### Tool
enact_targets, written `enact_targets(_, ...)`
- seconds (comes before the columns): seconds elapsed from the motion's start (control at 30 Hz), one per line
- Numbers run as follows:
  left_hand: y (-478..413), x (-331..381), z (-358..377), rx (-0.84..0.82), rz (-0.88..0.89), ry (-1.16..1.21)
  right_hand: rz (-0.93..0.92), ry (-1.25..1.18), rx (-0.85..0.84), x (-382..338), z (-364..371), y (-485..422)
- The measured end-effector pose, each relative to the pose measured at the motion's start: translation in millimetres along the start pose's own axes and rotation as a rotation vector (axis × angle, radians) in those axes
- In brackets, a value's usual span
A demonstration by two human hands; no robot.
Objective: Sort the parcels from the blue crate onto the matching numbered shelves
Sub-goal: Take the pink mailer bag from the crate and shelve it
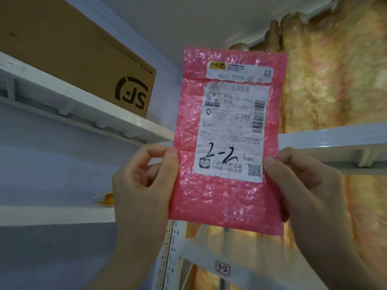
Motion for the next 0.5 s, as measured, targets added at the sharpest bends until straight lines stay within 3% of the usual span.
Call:
enact_targets(0.2, -9.4, -58.7, 1.9, 0.042, -0.019, -0.003, -0.065, 0.014, -0.102, 57.1, 9.8, -10.3)
enact_targets(0.33, -35.3, -101.9, -3.5, 0.033, -0.002, -0.044, -0.044, 0.210, -0.165, 99.3, 25.7, -21.1)
enact_targets(0.5, -70.2, -152.4, 0.7, -0.032, 0.054, -0.023, -0.021, 0.323, -0.119, 141.3, 45.8, -40.5)
Point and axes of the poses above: each hand's wrist, its own y-axis away from the middle knuckle, its own z-axis out of the palm, x = y × z, the point moved 4 cm from there along -y, towards the middle knuckle, and after that the axes turned 2 degrees about -z, right-handed, at the moved point
